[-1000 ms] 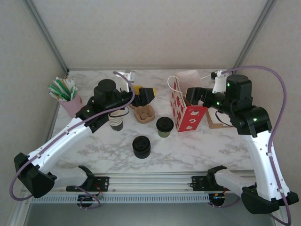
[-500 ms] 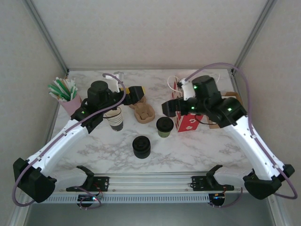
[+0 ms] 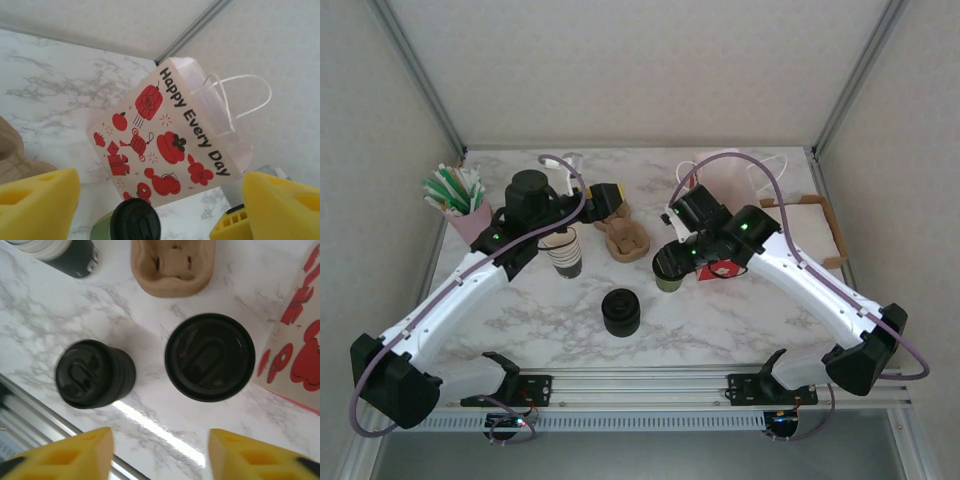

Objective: Pack the takeout coffee

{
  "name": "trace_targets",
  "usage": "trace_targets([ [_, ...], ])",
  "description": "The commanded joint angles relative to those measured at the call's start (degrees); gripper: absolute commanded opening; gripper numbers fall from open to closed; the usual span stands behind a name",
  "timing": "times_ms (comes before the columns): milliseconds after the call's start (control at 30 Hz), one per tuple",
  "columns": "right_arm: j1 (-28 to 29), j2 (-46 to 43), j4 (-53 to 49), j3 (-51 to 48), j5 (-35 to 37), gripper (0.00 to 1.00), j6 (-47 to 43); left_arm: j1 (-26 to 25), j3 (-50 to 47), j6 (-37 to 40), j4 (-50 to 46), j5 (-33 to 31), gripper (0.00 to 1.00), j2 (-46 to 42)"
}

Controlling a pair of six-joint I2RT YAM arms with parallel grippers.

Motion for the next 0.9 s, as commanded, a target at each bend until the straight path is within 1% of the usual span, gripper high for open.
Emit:
trace_targets([
  [0,0.54,1.37,-0.89,-2.24,3.78,0.39,3.06,0.25,1.19,-0.23,-1.16,4.96,0.73,3.15],
  [100,0.39,2.69,-0.08,-3.56,5.23,0.3,4.62,-0.68,2.63,0.53,-3.1,5.5,0.61,5.63],
  [133,0.46,3.07,0.11,-3.76,5.74,0.25,5.21,-1.04,3.14,0.73,-3.63,5.47,0.57,6.36],
  [167,0.46,3.66,0.34,-4.22,6.49,0.23,5.82,-1.51,3.61,0.8,-4.15,5.54,0.53,7.29],
  [300,0.4,6.03,0.98,-5.44,7.75,0.22,6.94,-3.66,5.48,1.47,-6.14,5.74,0.42,11.12],
  [500,0.29,8.67,2.45,-6.02,8.02,0.21,7.24,-5.57,7.32,1.62,-7.67,6.55,0.35,15.94],
  [867,-0.97,11.62,4.64,-5.11,6.39,0.17,7.47,-6.56,7.8,1.03,-8.05,8.92,0.3,22.62],
])
